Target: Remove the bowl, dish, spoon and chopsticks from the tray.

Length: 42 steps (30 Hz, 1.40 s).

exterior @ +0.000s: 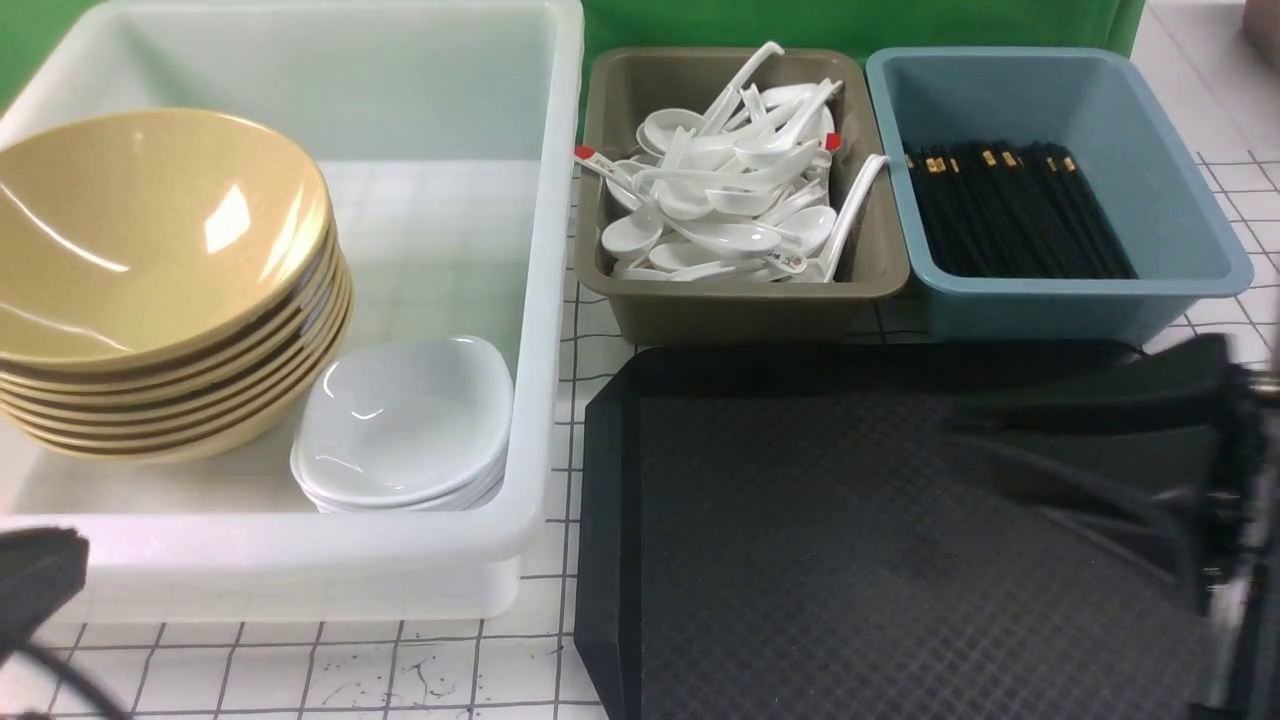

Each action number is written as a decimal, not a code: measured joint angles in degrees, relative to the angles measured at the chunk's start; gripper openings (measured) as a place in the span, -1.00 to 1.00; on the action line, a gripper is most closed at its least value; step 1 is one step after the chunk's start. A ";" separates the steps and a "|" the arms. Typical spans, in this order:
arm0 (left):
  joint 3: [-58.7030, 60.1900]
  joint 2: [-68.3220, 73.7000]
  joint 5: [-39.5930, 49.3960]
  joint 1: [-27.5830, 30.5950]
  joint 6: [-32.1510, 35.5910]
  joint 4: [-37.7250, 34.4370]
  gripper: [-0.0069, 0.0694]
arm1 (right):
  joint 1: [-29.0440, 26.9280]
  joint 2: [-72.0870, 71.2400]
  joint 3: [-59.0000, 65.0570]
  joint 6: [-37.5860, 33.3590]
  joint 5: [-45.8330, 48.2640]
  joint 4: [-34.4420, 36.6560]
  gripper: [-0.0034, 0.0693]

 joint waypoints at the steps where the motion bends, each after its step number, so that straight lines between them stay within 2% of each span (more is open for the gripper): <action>1: 2.39 -2.55 -1.70 0.00 -0.47 -0.02 -0.86 | 0.00 -2.32 2.01 0.77 -4.35 0.13 -0.63; 7: 7.94 -11.08 -7.63 0.00 -1.15 -0.13 -0.86 | 0.00 -5.87 6.70 1.61 -15.49 0.67 -0.63; 25: 11.64 -13.83 -8.07 0.00 -1.20 -0.13 -0.86 | 0.00 -5.87 7.31 1.71 -17.03 0.81 -0.61; 30: 11.84 -13.83 -8.07 0.00 -1.20 -0.13 -0.86 | -1.18 -7.93 11.23 -2.37 -22.47 0.69 -0.61; 34: 11.90 -13.83 -8.02 0.00 -1.20 -0.13 -0.86 | -8.51 -15.00 23.23 -2.04 -34.49 0.88 -0.79; 38: 11.90 -13.83 -7.91 0.00 -1.20 -0.13 -0.86 | -15.51 -19.89 31.56 1.93 -40.15 1.05 -0.81; 42: 11.95 -13.83 -7.91 0.00 -1.20 -0.13 -0.86 | -29.55 -30.08 44.03 10.42 -42.79 0.64 -0.81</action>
